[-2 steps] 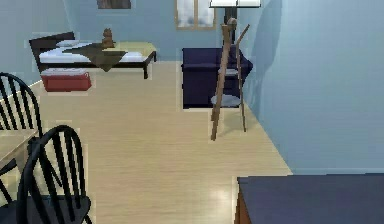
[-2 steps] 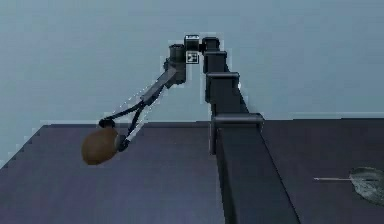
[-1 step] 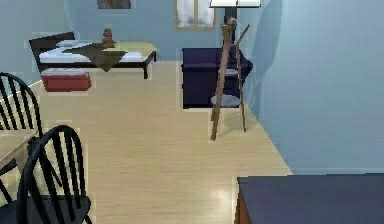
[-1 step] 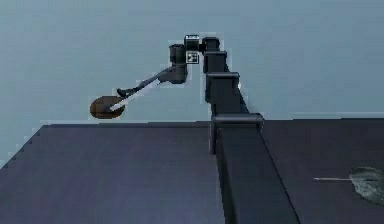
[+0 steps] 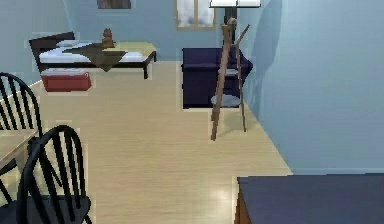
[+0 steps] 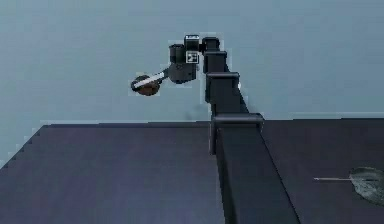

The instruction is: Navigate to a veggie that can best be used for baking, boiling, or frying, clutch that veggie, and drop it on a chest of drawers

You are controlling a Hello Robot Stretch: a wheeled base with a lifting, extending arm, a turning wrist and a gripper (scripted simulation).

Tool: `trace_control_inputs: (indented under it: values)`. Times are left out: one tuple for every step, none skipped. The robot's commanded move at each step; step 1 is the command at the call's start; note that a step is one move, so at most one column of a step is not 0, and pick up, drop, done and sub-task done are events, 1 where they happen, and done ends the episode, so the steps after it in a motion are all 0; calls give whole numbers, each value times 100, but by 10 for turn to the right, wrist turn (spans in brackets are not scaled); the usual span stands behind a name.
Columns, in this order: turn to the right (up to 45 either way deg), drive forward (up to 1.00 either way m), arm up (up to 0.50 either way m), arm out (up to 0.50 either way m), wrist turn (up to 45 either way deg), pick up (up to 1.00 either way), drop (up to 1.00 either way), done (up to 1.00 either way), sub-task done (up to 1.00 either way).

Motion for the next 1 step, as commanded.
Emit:
trace_control_inputs:
  values:
    - [0, 0, 0, 0, 450, 0, 0, 0, 0]
